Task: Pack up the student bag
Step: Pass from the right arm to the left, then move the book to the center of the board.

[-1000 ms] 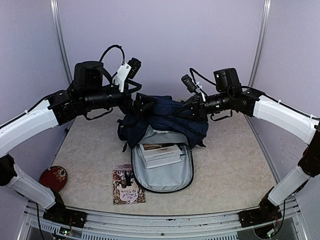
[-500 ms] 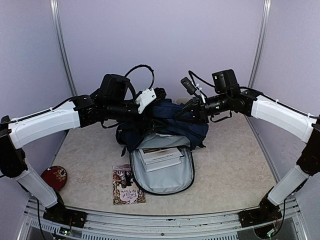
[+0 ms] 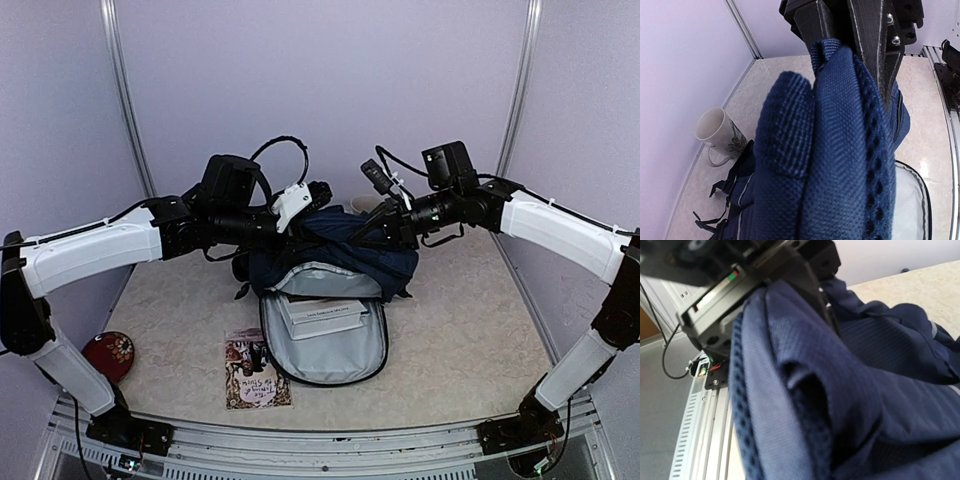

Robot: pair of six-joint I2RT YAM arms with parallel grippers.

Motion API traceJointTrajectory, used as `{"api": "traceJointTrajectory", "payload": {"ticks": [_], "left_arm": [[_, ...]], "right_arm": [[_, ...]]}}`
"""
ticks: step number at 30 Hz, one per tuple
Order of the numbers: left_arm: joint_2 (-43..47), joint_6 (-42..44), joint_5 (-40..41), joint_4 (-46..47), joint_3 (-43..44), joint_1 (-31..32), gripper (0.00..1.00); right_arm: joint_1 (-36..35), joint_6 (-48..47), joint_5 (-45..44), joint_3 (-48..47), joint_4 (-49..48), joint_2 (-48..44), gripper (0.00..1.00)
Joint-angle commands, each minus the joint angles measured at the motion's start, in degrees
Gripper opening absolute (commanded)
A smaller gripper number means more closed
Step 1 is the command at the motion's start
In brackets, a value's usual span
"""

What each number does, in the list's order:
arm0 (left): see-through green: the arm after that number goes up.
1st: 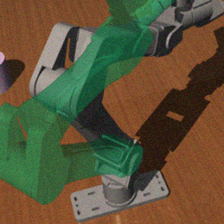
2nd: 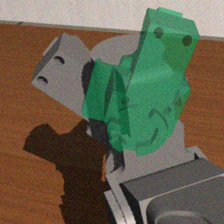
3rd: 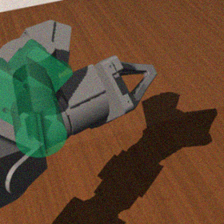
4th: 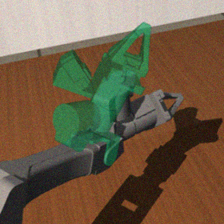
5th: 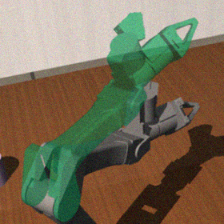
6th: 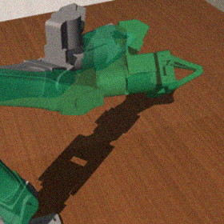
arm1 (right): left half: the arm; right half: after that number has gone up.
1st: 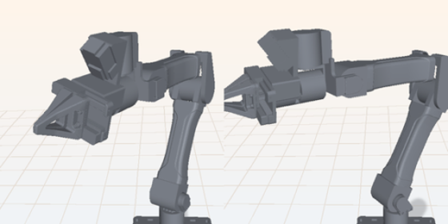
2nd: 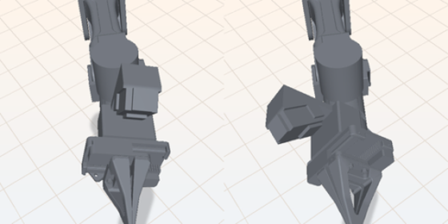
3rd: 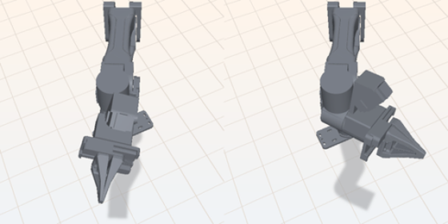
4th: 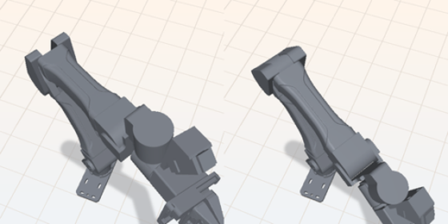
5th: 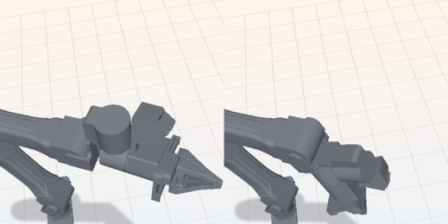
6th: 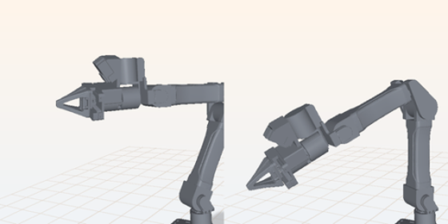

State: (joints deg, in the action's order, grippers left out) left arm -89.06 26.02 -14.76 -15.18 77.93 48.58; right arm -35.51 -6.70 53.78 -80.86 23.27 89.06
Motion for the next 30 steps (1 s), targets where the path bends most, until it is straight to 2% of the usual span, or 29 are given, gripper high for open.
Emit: {"api": "traceJointTrajectory", "payload": {"ticks": [1,3,4,7,9,13,17,20,22,24,27,30], "left_arm": [[1.8,-1.3,-0.6,1.3,-4.9,0.6,0.00],[4.1,-2.6,2.8,3.0,-6.7,0.4,0.00],[5.2,-3.7,5.5,3.7,-7.0,0.2,0.00],[7.9,-9.2,14.7,4.6,-5.6,-3.0,0.00],[9.7,-13.2,21.9,4.8,-4.2,-5.8,0.00],[15.6,-17.7,34.9,8.6,-3.9,-9.7,0.00],[20.7,-19.0,47.4,9.4,-2.9,-11.2,0.00],[23.6,-19.9,55.6,8.5,-3.5,-12.7,0.00],[25.5,-21.2,56.3,7.7,-5.4,-14.8,0.00],[26.8,-23.5,56.2,6.5,-7.0,-17.2,0.00],[28.2,-25.5,55.4,5.7,-9.6,-19.8,0.00],[30.0,-25.6,54.6,6.9,-12.2,-21.4,0.00]], "right_arm": [[-1.0,0.4,8.7,-4.8,-10.8,-0.4,0.00],[-1.0,1.4,7.7,-5.3,-11.7,0.2,0.00],[-1.0,2.1,6.4,-5.6,-12.3,0.4,0.04],[-1.0,4.8,0.0,-6.1,-14.5,0.2,0.30],[-1.0,6.7,-5.1,-6.0,-16.4,-0.8,0.38],[-1.0,9.0,-12.9,-5.1,-17.7,-3.2,0.43],[-2.0,9.1,-16.6,-1.4,-17.8,-5.5,0.49],[-5.7,7.0,-21.4,2.5,-18.1,-6.0,0.51],[-10.6,3.1,-24.2,2.9,-16.9,-3.1,0.52],[-16.4,-0.6,-25.8,-0.8,-14.4,2.9,0.55],[-23.5,-4.8,-26.6,-11.7,-6.6,14.3,0.62],[-28.0,-6.0,-27.2,-18.5,-4.4,23.6,0.61]]}}
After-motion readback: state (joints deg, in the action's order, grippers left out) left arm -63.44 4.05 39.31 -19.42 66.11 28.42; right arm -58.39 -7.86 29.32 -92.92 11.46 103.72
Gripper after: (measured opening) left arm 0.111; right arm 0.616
